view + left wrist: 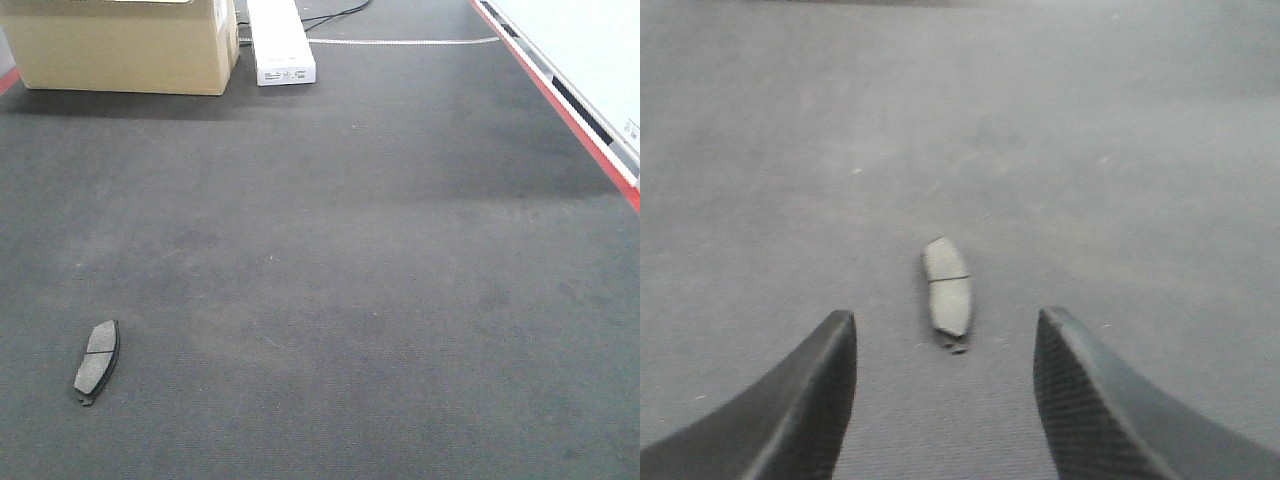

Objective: Move and align brake pads A on conveyor

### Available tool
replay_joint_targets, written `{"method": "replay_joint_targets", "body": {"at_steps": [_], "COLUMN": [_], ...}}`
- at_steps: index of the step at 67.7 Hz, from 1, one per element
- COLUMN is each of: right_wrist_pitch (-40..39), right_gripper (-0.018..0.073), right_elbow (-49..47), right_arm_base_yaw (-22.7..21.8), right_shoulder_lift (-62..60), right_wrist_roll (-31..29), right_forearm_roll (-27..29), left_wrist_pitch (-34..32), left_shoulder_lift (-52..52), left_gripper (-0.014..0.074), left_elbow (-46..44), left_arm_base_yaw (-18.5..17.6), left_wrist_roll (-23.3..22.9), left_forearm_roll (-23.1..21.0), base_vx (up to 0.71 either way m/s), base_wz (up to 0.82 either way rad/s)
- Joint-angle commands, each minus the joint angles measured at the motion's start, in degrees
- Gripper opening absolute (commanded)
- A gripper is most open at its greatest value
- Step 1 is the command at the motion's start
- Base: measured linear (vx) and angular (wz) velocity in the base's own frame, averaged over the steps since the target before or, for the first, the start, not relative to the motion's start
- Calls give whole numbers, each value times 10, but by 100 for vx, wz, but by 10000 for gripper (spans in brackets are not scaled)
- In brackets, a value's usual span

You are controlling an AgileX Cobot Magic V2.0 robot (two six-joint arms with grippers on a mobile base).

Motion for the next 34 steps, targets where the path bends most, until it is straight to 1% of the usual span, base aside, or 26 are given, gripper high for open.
{"method": "replay_joint_targets", "body": {"at_steps": [1,34], "right_wrist_pitch": [-53,-53], "right_gripper": [-7,-7], "right_elbow": [-19,-19], "right_arm_base_yaw": [-1,-1], "right_shoulder_lift": [3,3], "right_wrist_roll": [-5,-5], "right_forearm_roll": [-6,-6], "left_wrist_pitch": [-49,-48], "left_shoulder_lift": [0,0], "left_gripper": [375,375], "left_elbow": [-7,-7], "left_arm_base_yaw": [-2,-2], "left_wrist_roll": [-1,-1], "left_forearm_roll": [18,18], "base_vx": [0,0], "base_wz": [0,0]}}
